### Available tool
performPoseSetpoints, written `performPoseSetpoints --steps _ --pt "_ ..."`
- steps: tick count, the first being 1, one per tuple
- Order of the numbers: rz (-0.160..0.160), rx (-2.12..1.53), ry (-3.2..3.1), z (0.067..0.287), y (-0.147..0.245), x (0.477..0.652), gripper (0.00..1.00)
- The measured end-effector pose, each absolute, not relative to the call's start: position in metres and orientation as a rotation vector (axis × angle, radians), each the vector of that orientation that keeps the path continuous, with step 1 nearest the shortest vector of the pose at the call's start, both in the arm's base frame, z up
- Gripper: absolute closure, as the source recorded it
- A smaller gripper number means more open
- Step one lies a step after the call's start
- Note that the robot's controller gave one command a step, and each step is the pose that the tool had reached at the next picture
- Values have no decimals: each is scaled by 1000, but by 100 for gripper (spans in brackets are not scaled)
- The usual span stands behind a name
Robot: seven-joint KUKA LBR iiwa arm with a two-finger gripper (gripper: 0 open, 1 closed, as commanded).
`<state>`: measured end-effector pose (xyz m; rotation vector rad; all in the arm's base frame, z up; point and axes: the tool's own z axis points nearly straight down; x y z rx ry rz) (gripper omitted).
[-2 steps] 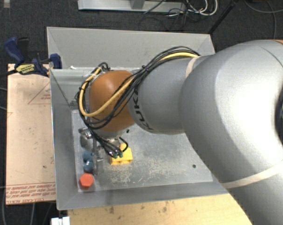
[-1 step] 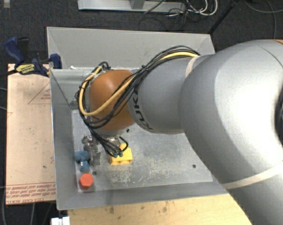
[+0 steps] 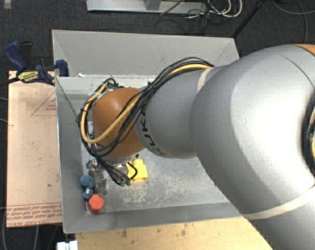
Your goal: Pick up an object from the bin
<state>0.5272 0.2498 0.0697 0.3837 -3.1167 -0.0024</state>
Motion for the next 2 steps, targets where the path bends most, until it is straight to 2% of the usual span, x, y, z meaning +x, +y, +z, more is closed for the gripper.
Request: performPoseSetpoints --steps 1,2 --pt "-6 373 -3131 198 238 537 100" --pt "-6 381 -3131 326 243 534 100"
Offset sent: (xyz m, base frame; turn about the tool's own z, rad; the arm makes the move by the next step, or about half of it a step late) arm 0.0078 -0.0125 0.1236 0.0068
